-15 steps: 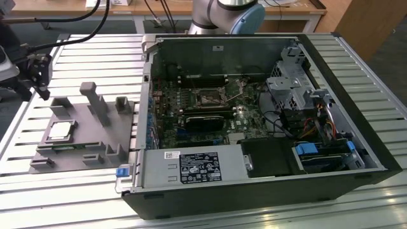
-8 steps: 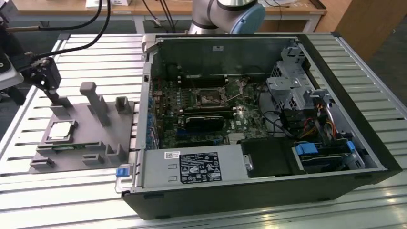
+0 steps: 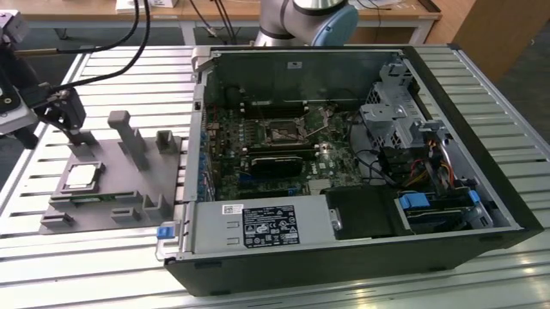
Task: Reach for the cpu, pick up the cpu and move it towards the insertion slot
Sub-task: 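Pick up the cpu and move it towards the insertion slot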
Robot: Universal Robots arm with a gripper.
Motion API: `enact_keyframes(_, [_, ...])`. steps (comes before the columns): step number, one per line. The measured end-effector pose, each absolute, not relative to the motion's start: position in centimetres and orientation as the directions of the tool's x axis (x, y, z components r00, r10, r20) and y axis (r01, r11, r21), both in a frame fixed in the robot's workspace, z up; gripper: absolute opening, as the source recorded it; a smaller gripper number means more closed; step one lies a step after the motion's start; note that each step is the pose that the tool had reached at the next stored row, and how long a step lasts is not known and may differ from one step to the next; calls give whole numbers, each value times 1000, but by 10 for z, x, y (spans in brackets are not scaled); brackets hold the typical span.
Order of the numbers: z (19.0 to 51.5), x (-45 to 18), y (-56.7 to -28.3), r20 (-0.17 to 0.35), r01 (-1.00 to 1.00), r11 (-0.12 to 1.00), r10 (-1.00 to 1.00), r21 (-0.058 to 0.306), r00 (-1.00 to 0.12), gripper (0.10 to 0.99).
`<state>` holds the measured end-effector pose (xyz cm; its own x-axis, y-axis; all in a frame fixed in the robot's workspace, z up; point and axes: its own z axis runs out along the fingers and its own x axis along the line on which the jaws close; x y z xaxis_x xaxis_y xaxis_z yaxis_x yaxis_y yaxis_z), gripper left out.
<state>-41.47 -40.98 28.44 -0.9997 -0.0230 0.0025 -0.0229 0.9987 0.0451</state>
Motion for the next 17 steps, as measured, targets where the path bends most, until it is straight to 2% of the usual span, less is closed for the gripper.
enact_keyframes(17, [253,-415,-416,11,-23,999,-24,47,-1000,706])
